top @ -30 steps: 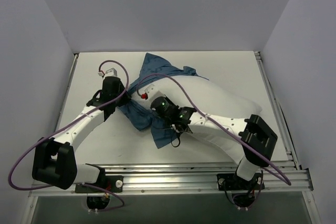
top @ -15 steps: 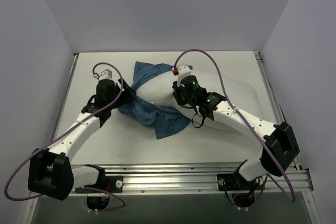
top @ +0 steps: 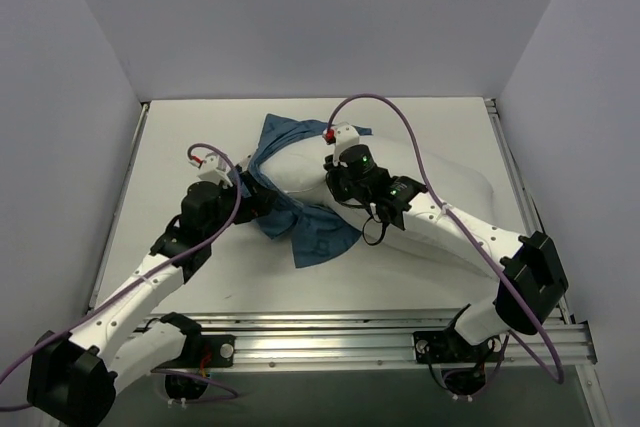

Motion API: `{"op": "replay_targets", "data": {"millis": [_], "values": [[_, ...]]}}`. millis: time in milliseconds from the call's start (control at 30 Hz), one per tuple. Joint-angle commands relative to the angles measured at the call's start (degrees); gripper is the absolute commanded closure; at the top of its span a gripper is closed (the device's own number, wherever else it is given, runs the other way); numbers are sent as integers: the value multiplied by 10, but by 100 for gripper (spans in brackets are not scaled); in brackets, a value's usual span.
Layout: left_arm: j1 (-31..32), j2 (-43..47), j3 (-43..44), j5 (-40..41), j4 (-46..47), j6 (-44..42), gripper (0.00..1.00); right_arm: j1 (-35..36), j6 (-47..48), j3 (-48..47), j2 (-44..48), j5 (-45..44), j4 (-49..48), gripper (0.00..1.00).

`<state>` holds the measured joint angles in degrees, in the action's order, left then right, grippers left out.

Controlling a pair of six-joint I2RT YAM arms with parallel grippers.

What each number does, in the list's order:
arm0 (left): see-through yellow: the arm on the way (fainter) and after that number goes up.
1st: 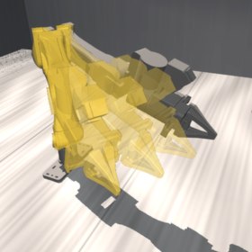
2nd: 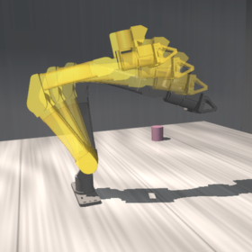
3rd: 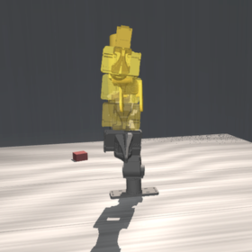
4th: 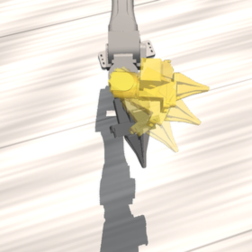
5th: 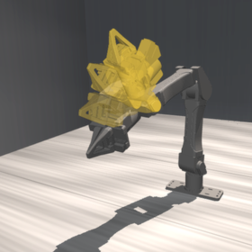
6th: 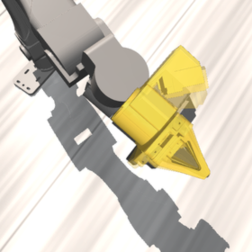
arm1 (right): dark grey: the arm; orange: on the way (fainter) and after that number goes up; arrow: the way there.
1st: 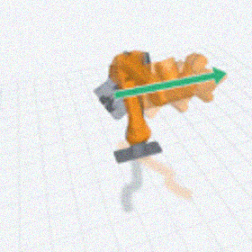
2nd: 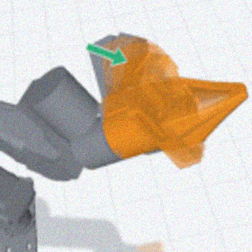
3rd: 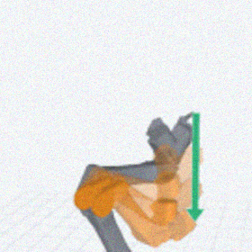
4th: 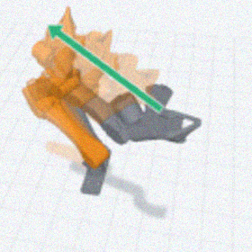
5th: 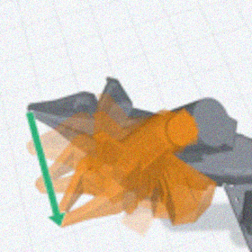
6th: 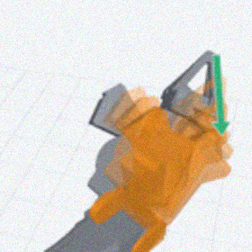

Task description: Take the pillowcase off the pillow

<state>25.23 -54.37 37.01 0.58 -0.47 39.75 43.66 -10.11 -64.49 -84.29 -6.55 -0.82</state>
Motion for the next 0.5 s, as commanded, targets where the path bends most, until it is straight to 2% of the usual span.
{"op": "replay_targets", "data": {"millis": [0, 100, 133, 200, 267, 333, 367, 433, 467], "values": [[22, -30, -14, -11, 39, -23, 7, 7, -19, -37, 1, -8, -32, 100], [24, -73, -6, 18, 39, -28, 12, 12, -18, -39, 0, -6, -30, 100], [24, -92, -5, 34, 42, -27, 19, 13, -18, -39, 0, -5, -30, 100], [24, -108, -3, 46, 59, -27, 25, 18, -13, -39, 4, -3, -27, 100], [24, -131, -3, 57, 86, -23, 37, 20, -11, -36, 7, -2, -26, 100], [24, -156, -5, 65, 104, -20, 55, 22, -10, -34, 11, 3, -22, 100], [23, -165, -3, 80, 110, -19, 72, 22, -10, -30, 15, 6, -20, 100], [23, -187, 4, 106, 101, -18, 89, 21, -6, -27, 32, 13, -11, 100], [22, -193, 5, 143, 85, -13, 97, 20, -3, -27, 40, 16, 0, 100]]}}
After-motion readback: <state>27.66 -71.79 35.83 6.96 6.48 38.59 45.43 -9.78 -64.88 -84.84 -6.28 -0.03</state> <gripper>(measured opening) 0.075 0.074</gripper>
